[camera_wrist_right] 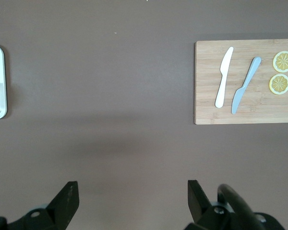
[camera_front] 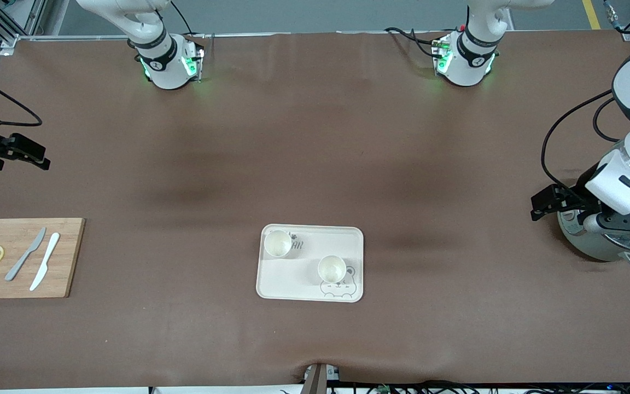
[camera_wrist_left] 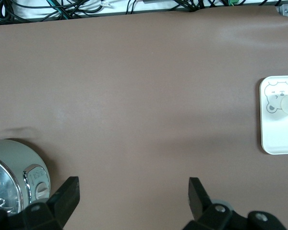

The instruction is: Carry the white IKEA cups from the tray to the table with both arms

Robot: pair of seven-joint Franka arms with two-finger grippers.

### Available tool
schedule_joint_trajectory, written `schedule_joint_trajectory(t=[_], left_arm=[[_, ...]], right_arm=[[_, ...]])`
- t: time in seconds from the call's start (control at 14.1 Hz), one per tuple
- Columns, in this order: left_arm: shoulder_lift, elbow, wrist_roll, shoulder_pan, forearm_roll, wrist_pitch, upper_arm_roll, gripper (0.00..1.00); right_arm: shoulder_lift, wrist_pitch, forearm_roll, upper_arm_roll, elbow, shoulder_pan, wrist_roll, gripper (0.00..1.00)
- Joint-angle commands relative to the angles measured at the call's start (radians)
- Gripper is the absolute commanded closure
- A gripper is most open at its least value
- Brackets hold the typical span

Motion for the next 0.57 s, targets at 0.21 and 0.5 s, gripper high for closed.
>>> schedule_joint_trajectory(t=[0.21,0.5], left_arm=[[-0.006,-0.008,-0.119,-0.035,0.056,-0.035,-0.014,0.0],[0.018,0.0,-0.143,-0.066,0.099,-0.076,-0.02,0.0]], right_arm=[[-0.003,-0.003,-0.003,0.007,0.022,-0.005,-0.003,0.0],[0.003,-0.003,0.027,0.005,0.038,-0.012,-0.002,0.0]])
